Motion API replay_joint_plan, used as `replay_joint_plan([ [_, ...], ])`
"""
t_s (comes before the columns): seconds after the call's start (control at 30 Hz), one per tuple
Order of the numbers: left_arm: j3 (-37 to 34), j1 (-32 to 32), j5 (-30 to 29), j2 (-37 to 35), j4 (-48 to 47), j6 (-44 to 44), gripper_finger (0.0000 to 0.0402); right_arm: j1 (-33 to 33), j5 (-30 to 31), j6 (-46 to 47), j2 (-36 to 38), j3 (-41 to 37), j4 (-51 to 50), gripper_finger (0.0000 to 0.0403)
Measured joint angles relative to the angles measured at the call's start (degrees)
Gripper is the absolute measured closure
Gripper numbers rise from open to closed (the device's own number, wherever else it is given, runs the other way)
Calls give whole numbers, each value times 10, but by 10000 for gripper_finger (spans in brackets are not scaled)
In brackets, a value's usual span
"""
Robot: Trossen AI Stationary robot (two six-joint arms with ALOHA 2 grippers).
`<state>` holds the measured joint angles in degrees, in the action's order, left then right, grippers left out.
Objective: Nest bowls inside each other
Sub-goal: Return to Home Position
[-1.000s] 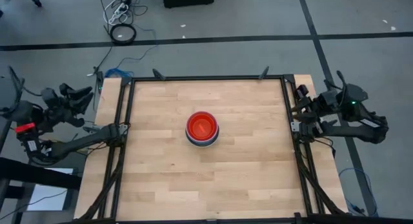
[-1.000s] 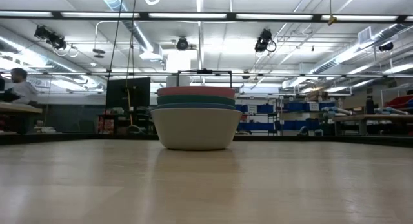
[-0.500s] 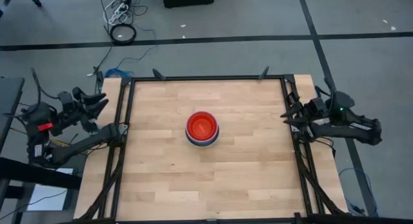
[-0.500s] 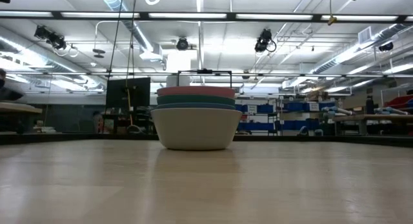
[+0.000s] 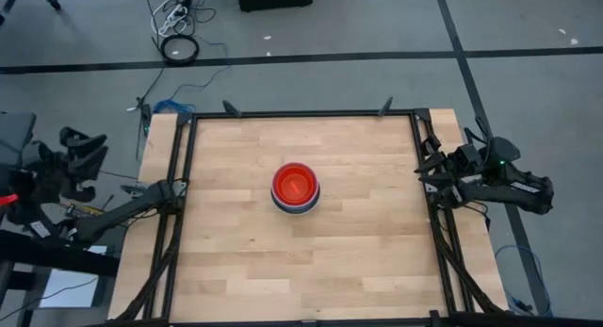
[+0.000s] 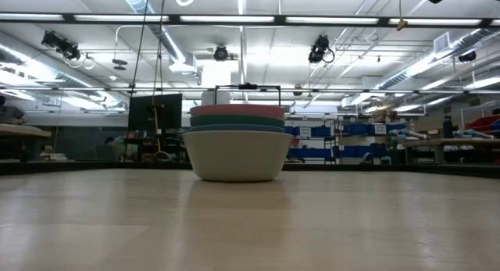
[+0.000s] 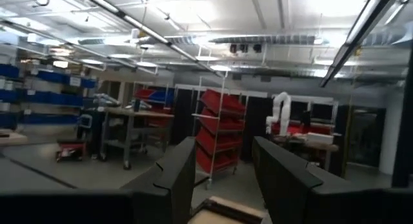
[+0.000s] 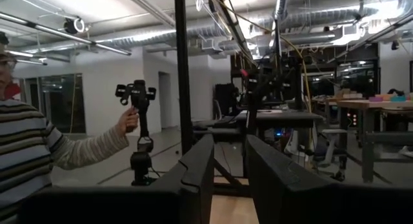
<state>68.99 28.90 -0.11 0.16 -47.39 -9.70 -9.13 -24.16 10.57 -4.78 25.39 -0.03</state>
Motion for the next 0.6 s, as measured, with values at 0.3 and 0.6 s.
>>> replay_joint_plan([
  [0.3, 10, 47, 31, 0, -54, 6, 238, 0, 1, 5, 0, 0, -2, 323],
  [0.6, -91, 60, 17, 0, -71, 19, 238, 0, 1, 3, 0, 0, -1, 323],
])
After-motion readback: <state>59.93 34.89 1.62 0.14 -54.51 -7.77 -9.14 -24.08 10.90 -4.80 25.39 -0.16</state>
